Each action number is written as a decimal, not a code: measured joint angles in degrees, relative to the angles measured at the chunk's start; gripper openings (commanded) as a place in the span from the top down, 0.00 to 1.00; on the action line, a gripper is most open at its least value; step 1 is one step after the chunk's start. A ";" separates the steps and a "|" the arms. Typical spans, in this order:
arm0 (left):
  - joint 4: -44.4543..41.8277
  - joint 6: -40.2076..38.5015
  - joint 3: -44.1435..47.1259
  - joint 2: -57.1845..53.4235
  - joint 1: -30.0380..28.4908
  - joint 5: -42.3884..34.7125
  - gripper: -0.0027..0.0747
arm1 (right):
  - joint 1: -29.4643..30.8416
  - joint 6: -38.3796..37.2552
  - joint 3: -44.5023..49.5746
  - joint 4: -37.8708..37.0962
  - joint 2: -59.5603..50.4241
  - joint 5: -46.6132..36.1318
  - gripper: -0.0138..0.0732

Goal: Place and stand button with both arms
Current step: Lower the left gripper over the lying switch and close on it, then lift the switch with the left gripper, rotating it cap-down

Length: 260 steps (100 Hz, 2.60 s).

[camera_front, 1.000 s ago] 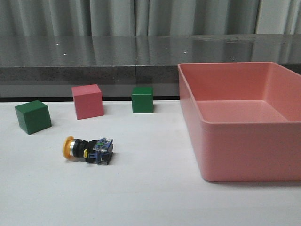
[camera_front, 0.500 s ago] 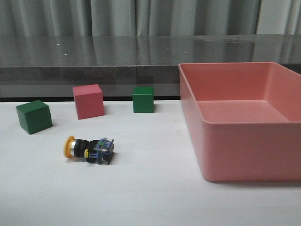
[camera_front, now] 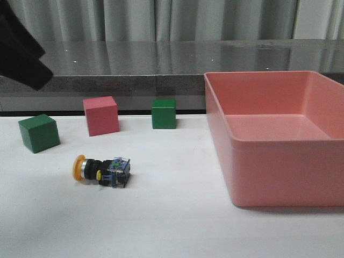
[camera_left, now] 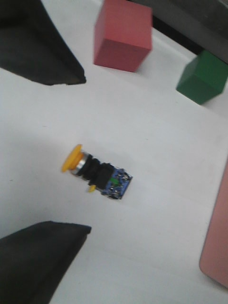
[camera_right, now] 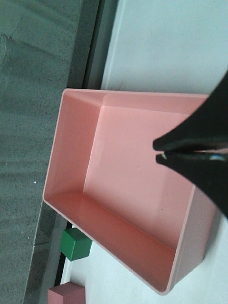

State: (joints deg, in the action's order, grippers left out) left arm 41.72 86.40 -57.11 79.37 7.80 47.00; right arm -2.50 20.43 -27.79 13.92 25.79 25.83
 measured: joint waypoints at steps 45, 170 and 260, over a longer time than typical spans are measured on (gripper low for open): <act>21.66 30.43 -0.41 19.17 0.00 0.27 0.33 | 0.00 0.00 0.00 0.00 0.00 0.00 0.91; 9.18 30.11 -5.08 29.92 0.00 2.11 0.99 | 0.00 -0.07 0.00 0.00 0.00 0.00 0.91; -76.04 -24.96 -24.56 30.81 32.92 18.47 0.99 | 0.00 -0.07 0.00 0.00 0.00 0.00 0.91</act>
State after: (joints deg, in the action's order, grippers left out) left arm -34.32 61.44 -81.67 110.19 40.72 65.47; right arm -2.50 20.37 -27.79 13.92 25.79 25.83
